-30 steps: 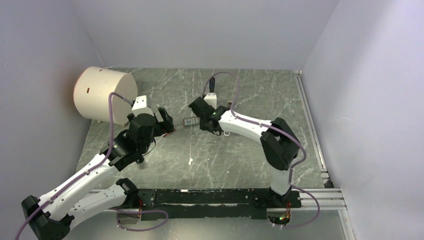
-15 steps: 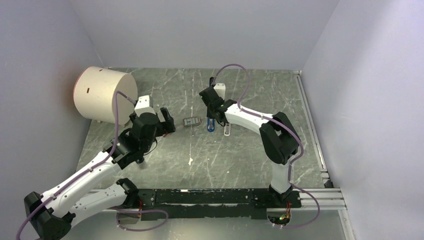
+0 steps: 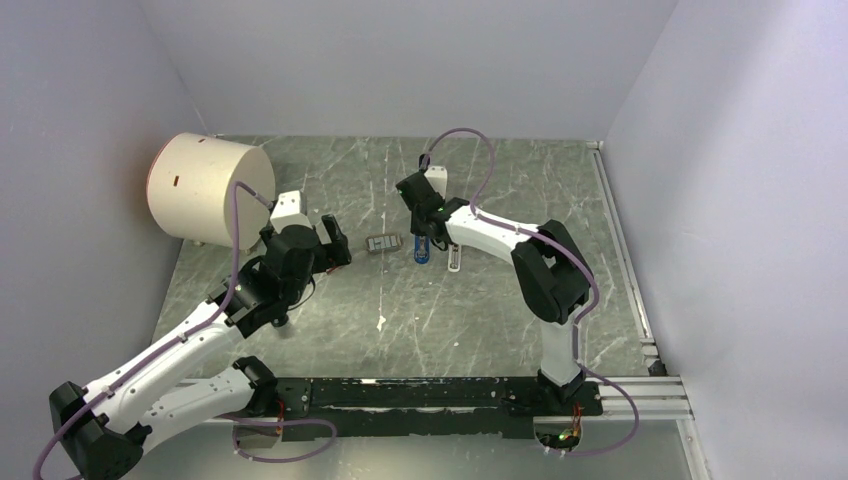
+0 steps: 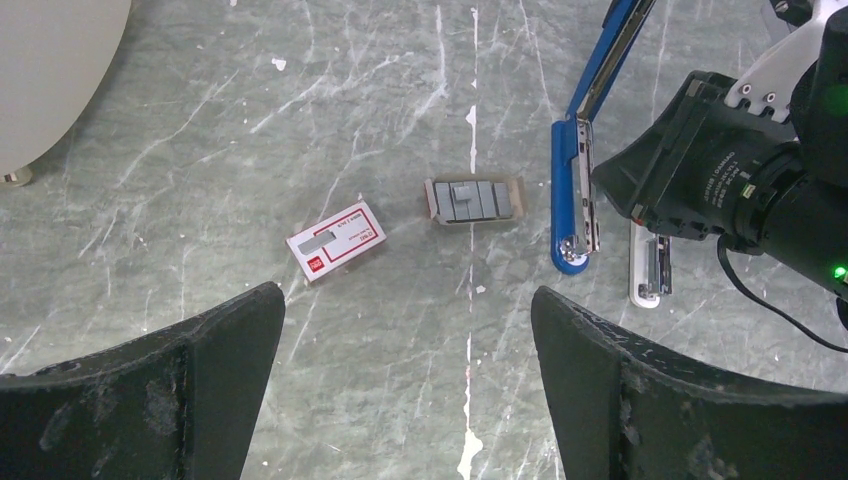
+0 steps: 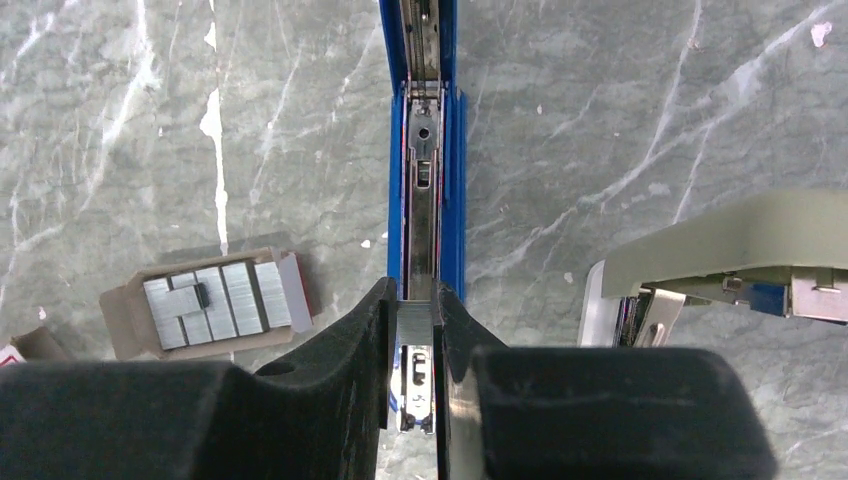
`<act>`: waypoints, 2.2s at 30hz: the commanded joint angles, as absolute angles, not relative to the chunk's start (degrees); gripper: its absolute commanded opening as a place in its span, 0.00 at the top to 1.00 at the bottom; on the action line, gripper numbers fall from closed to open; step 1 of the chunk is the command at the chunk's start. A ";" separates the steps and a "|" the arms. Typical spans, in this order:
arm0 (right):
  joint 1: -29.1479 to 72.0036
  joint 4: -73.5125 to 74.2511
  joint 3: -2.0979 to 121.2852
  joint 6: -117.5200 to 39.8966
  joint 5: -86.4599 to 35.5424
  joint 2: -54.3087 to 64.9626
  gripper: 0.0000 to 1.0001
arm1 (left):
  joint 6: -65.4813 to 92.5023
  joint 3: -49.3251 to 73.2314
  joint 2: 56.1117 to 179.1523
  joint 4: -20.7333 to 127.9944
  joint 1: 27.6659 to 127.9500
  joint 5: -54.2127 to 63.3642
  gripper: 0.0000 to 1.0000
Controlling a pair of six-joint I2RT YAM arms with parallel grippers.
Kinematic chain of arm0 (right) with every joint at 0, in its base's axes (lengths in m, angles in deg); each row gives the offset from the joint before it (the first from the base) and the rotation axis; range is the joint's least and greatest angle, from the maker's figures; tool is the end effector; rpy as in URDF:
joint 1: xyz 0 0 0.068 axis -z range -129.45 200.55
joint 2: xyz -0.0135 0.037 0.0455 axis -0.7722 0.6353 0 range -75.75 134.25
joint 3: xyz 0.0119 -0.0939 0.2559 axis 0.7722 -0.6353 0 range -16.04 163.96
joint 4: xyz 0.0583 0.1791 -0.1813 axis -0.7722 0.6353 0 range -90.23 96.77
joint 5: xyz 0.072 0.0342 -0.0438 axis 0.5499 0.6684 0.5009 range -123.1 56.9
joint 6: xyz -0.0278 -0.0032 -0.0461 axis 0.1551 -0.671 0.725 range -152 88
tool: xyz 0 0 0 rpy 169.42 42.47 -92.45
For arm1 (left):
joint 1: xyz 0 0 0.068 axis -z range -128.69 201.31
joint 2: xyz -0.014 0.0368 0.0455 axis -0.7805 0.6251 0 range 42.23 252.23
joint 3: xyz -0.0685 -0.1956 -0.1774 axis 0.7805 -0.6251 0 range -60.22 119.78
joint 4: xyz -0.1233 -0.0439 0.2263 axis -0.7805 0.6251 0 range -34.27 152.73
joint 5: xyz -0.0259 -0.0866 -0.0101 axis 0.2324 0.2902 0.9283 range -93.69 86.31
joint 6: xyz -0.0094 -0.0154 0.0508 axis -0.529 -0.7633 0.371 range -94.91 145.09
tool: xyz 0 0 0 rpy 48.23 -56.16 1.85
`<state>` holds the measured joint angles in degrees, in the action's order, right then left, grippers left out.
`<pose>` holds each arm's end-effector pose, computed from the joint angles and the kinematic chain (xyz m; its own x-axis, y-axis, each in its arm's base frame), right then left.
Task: Load the staples into the stapler
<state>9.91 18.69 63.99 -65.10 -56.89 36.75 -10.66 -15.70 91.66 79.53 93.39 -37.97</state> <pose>0.3330 0.2669 0.1932 -0.7179 0.0424 -0.6948 -0.0154 0.9969 0.0768 0.1531 -0.1113 0.3031 -0.3987 -0.2904 -0.8699 -0.0565 0.9545 -0.2928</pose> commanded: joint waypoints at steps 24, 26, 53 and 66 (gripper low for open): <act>11.54 18.25 69.03 -64.34 -57.84 40.01 0.80 | -9.89 -14.69 91.68 78.49 93.03 -38.48 0.02; 11.64 18.02 68.72 -64.17 -58.21 39.46 0.80 | -9.91 -14.60 91.64 78.57 93.06 -38.50 0.02; 12.23 19.17 69.47 -63.82 -55.92 41.93 0.80 | -10.06 -14.84 91.59 78.67 93.06 -38.63 0.02; 12.18 18.70 69.28 -63.92 -56.08 41.23 0.81 | -9.98 -14.78 91.53 78.76 92.98 -38.59 0.02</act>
